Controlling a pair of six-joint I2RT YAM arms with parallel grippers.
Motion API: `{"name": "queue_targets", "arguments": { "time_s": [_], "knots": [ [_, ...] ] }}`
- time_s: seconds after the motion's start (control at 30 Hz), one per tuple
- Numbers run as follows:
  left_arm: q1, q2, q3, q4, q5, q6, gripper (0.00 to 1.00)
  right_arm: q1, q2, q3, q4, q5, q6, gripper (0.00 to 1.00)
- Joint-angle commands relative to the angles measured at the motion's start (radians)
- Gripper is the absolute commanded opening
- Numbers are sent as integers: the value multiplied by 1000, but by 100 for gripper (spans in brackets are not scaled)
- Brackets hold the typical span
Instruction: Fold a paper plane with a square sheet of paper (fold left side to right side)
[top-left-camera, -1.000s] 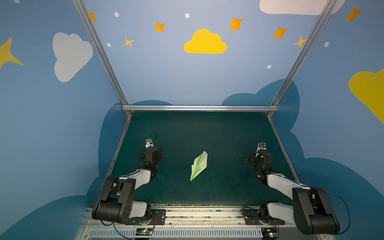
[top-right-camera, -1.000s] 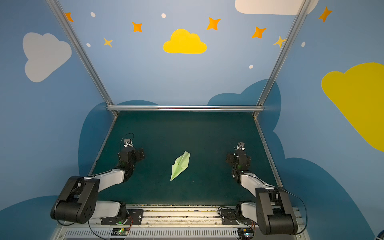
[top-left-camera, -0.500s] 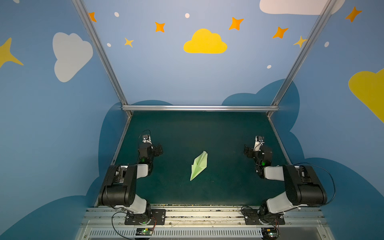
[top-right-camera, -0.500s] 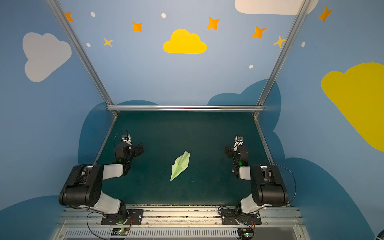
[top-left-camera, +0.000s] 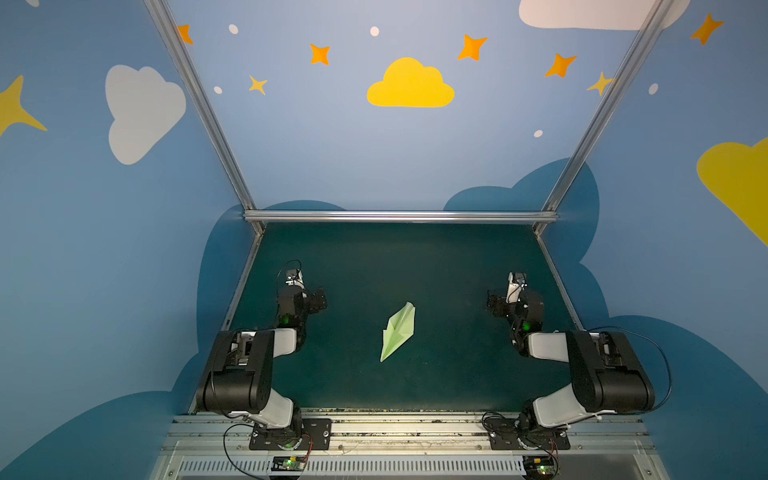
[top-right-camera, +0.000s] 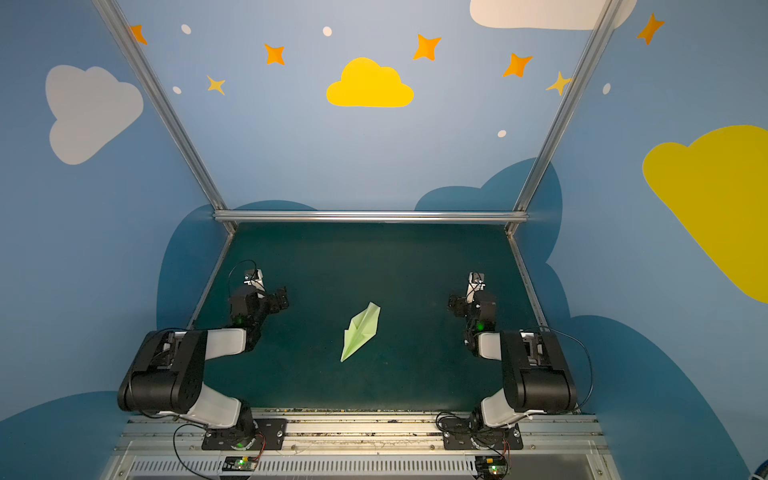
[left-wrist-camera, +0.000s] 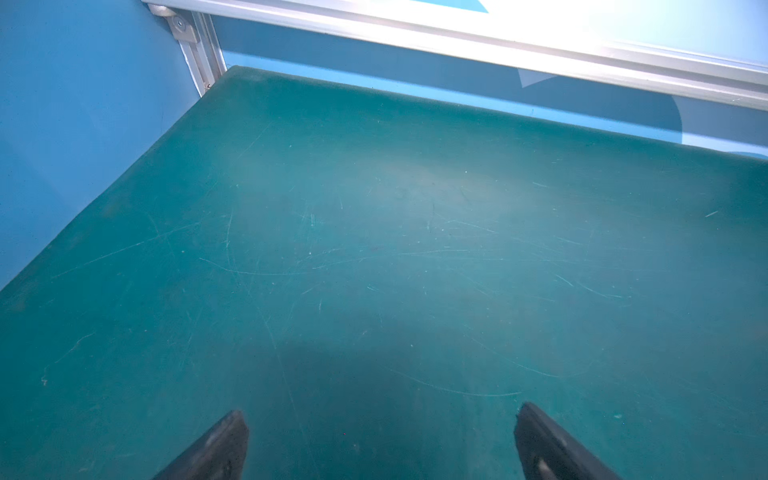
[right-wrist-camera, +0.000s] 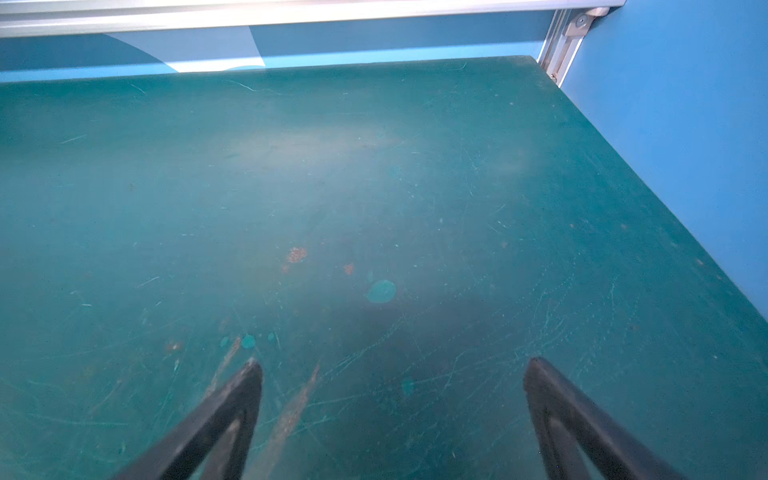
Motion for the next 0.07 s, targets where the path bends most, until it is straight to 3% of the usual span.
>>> {"name": "queue_targets", "arguments": {
  "time_s": [0.0,0.03],
  "knots": [
    [3,-6,-2,-3,13,1,100,6,-19,10,-4,-1,-7,97],
    [3,-8,-3,0,15,3,100,12,-19,9,2,11,-11,97]
  ]
}}
